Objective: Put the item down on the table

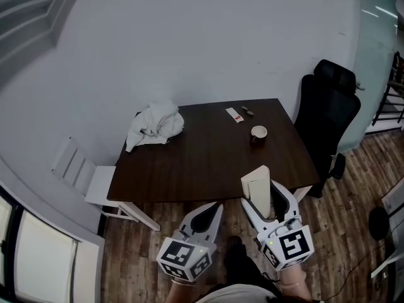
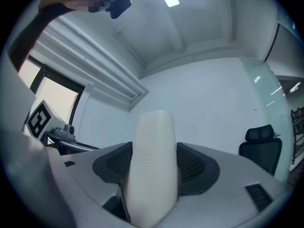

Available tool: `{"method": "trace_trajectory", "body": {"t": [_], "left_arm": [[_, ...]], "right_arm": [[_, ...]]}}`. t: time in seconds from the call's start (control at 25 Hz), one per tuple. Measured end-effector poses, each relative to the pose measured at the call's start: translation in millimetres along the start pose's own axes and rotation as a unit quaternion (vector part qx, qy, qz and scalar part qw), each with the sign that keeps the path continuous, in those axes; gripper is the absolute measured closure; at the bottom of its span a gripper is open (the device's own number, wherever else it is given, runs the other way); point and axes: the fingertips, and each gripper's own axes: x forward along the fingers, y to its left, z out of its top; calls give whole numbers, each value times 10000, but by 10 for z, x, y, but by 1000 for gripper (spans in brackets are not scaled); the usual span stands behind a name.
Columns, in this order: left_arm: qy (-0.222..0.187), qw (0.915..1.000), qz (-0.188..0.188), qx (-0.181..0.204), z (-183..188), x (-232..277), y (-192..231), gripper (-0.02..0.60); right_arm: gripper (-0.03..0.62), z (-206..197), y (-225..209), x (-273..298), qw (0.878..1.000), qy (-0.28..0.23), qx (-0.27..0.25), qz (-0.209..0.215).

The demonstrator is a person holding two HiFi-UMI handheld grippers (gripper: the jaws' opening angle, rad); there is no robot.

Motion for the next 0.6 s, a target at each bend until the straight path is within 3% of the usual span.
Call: {"method": "trace_trajectory", "body": {"t": [0.6], "left_arm": [[154,9999,32,68,117,1264,824,563]], "right_arm": [[298,-260,-872,1245,9999,69,62,107]]}}
